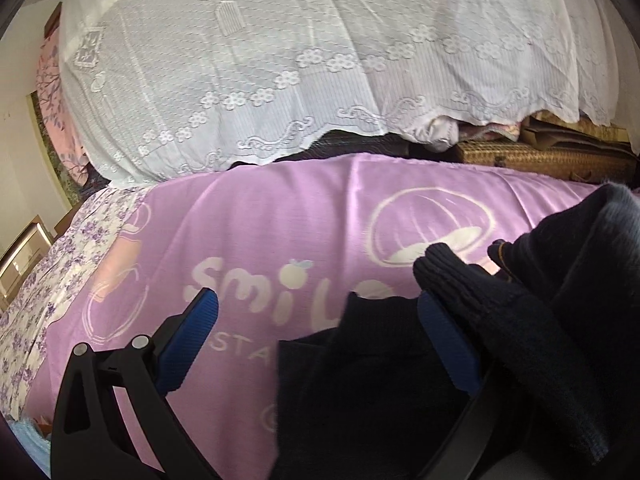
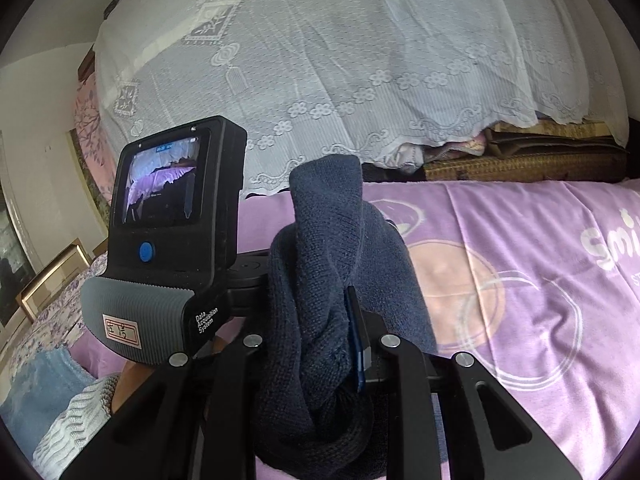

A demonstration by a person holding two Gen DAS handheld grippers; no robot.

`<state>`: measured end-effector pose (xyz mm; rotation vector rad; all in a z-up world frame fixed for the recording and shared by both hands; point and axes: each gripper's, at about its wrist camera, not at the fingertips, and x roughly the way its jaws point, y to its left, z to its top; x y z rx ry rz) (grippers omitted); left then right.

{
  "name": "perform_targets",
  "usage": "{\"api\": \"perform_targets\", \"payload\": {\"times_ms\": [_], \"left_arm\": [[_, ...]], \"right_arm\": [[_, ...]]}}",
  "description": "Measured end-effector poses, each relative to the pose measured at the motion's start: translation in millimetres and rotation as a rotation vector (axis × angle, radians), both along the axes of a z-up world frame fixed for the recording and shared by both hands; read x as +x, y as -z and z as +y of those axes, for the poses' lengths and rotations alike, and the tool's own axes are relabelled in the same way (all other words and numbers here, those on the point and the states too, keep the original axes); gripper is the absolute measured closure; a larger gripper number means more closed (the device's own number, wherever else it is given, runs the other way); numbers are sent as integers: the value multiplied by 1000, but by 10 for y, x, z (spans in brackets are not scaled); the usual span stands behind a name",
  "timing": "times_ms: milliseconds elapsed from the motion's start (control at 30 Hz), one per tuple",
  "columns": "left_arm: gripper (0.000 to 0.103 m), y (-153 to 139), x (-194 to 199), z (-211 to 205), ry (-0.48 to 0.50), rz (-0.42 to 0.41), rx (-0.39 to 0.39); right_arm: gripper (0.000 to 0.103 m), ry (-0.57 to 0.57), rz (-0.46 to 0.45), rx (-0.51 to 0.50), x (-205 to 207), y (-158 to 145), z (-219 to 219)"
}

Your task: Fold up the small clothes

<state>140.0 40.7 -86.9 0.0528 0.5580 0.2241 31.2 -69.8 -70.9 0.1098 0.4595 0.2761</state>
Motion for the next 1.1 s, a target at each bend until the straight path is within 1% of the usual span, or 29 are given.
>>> {"api": "perform_targets", "payload": {"times_ms": [33, 67, 267, 400, 500, 600, 667, 733, 800, 867, 1100], "left_arm": [[5, -9, -15, 73, -10, -4, -1], [5, -17, -31, 157, -23, -26, -1], [5, 24, -61, 561, -67, -24, -24], [5, 123, -33, 839, -98, -9, -55], [5, 281, 41, 1056, -112, 31, -102], [5, 483, 160, 1154, -118, 88, -108], [5, 591, 223, 1181, -139, 116, -88], [5, 663, 276, 1187, -162, 137, -57], [5, 664, 258, 1186, -172, 127, -41], [5, 643, 248, 1185, -180, 111, -29], [5, 651, 260, 1244, -196, 106, -42]], "right_arm": [[80, -8, -3, -8, -7, -11, 84], [80, -14, -4, -13, -5, -19, 139], [80, -48, -4, -52, 6, -20, 562], [80, -69, 15, -78, 71, 46, 831], [80, -79, 43, -91, 140, 165, 1003], [80, -78, 70, -115, 241, 316, 1135], [80, -74, 89, -127, 302, 426, 1192], [80, -69, 90, -158, 321, 528, 1256], [80, -66, 76, -183, 309, 563, 1292], [80, -66, 70, -184, 302, 566, 1291], [80, -69, 71, -187, 292, 580, 1281]]}}
